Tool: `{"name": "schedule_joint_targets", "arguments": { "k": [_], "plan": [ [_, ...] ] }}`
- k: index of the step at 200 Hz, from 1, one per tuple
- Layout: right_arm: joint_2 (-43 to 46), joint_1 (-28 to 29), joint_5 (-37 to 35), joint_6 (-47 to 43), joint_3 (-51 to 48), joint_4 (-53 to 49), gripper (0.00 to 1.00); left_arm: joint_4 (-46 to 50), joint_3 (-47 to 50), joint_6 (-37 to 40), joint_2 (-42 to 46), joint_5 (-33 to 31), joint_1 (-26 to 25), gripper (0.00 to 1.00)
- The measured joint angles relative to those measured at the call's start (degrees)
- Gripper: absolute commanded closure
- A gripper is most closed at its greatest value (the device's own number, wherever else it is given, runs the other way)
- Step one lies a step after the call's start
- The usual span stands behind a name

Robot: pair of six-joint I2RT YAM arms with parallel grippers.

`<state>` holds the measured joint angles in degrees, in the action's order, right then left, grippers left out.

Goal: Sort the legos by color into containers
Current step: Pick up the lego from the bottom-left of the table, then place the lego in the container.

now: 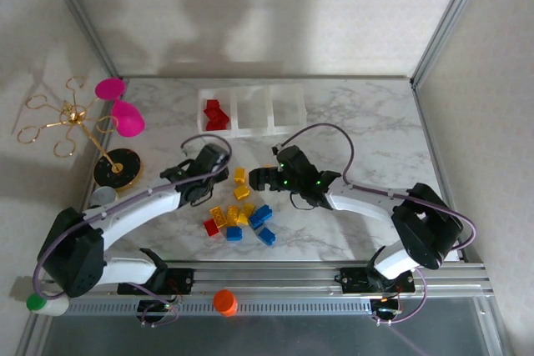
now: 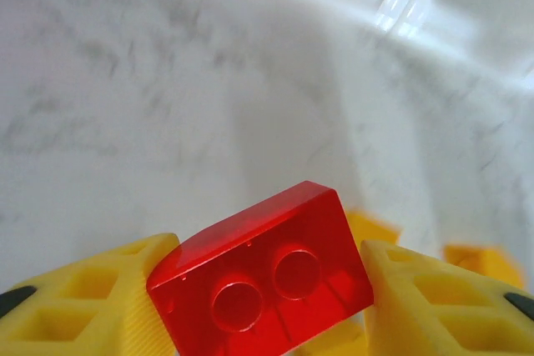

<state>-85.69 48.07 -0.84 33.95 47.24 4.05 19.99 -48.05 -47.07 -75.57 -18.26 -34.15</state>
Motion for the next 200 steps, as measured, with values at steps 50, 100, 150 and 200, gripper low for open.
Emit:
{"name": "schedule_joint_targets", "arguments": {
  "k": [50, 100, 150, 200],
  "plan": [
    [1.4, -5.1, 0.0, -0.3, 2.0, 0.0, 0.01, -1.7, -16.1, 6.4, -15.6, -0.9, 6.8, 0.48],
    [1.4, -7.0, 0.5, -0.3, 2.3, 0.0, 0.02, -4.4, -34.1, 12.0, -34.2, -2.4, 12.0, 0.47],
    [1.5, -7.7, 0.7, -1.4, 2.3, 0.0, 0.01, -4.7, -49.8, 15.7, -47.6, -2.4, 15.5, 0.39],
    [1.5, -10.0, 1.3, -1.9, 2.3, 0.0, 0.01, -4.6, -51.7, 17.9, -48.5, -1.7, 15.5, 0.32]
  ]
}}
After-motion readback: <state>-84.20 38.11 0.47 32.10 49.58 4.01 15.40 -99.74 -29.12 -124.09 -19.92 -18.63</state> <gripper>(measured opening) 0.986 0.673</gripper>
